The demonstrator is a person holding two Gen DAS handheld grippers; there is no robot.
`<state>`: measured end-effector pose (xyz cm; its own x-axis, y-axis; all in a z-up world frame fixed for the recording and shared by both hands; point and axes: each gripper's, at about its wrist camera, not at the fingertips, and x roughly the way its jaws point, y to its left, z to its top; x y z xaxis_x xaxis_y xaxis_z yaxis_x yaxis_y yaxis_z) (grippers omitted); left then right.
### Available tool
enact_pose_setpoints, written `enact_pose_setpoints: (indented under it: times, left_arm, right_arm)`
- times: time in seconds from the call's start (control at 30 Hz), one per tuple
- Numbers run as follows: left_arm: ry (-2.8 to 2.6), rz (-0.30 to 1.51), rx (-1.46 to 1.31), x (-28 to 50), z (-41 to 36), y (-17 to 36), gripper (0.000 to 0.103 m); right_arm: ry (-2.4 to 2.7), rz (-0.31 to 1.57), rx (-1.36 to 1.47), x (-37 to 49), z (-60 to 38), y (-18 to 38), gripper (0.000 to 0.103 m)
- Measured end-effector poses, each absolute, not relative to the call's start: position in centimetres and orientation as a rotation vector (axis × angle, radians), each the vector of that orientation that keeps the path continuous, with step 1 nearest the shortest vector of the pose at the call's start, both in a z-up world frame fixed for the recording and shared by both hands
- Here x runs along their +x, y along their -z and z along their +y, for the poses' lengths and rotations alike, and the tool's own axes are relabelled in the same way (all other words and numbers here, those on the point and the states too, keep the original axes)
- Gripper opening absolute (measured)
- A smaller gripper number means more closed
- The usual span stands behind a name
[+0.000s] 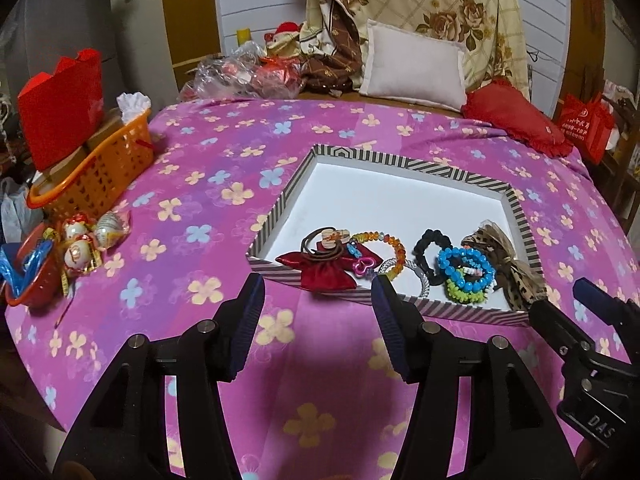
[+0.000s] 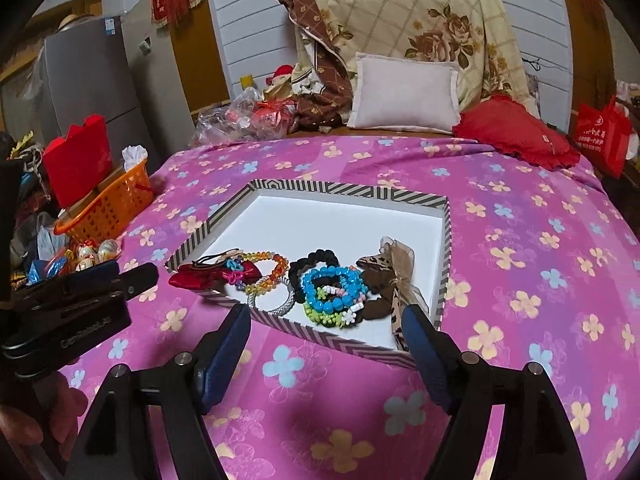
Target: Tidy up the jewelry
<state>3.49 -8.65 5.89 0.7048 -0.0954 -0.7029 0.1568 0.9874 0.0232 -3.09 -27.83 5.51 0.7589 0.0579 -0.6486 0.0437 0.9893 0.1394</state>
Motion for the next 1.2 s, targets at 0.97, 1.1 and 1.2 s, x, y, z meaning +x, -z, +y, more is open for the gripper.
enact_pose_setpoints:
  times: [0.97, 1.1, 1.2]
  left_arm:
    - [0.126, 0.709, 0.111, 0.6, -8.4, -7.5, 0.055]
    - [0.123, 0.706, 0.113, 0.6, -8.4, -7.3, 0.055]
    - [0.121, 0.707, 0.109, 0.5, -8.4, -7.3, 0.055]
  right_arm:
    - [-0.003, 0.747, 0.137, -4.0, -26.8, -5.6, 0.083]
    - [-0.005, 0.755, 0.134, -3.9, -26.7, -5.4, 0.083]
    - [-0.006, 0.758, 0.134, -3.8, -26.6, -5.3, 0.083]
